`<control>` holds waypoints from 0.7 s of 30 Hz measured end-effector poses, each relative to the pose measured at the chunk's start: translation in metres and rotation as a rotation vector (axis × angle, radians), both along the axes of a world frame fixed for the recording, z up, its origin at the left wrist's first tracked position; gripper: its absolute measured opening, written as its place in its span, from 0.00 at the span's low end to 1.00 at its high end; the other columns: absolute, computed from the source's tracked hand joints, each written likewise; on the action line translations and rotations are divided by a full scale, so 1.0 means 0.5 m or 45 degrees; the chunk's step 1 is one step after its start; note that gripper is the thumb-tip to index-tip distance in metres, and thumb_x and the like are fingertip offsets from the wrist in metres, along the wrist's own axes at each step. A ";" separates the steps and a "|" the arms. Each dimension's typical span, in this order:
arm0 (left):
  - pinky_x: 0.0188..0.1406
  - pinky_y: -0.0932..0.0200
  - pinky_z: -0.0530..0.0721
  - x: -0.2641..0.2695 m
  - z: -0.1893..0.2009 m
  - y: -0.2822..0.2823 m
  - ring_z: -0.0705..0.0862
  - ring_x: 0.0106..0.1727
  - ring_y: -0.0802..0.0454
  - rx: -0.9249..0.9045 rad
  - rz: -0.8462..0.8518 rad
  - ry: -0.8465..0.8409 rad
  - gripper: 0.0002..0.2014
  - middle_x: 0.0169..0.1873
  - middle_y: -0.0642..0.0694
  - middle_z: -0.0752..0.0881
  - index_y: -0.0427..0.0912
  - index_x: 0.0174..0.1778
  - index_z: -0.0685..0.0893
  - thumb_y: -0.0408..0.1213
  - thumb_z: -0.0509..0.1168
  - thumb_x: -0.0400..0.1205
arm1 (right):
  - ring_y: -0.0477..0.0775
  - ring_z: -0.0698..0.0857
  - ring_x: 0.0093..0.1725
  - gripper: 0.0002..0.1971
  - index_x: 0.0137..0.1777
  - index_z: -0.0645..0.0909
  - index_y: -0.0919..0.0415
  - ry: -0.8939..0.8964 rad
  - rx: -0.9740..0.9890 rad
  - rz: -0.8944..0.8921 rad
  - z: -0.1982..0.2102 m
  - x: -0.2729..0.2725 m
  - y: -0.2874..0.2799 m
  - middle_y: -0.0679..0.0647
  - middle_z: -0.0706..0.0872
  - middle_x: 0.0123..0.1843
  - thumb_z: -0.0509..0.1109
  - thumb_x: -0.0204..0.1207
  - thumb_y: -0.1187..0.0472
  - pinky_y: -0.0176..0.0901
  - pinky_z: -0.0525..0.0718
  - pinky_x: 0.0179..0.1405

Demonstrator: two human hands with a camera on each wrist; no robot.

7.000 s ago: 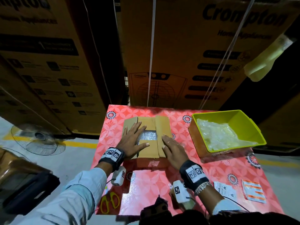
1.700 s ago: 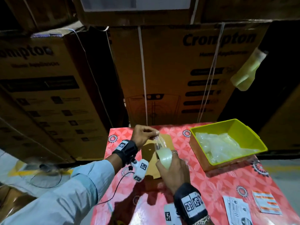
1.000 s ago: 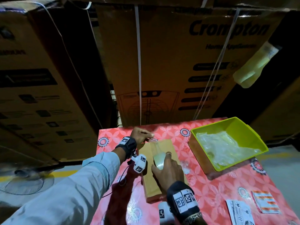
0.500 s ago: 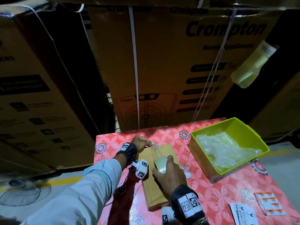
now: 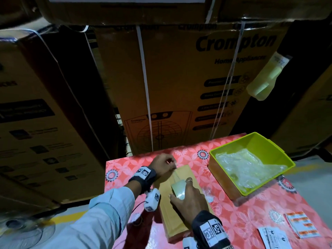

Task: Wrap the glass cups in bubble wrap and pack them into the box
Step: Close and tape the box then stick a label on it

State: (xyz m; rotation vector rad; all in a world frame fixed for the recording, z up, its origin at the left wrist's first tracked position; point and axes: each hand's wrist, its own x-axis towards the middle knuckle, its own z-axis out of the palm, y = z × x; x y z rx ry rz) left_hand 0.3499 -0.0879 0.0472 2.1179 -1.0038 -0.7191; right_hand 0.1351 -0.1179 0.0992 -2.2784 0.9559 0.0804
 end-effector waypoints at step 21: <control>0.27 0.57 0.70 -0.009 -0.052 0.015 0.70 0.25 0.51 -0.028 -0.075 0.096 0.23 0.24 0.46 0.75 0.33 0.36 0.86 0.49 0.67 0.89 | 0.53 0.87 0.44 0.28 0.62 0.77 0.48 -0.173 0.078 -0.186 0.037 -0.176 0.046 0.45 0.88 0.45 0.66 0.64 0.35 0.49 0.86 0.44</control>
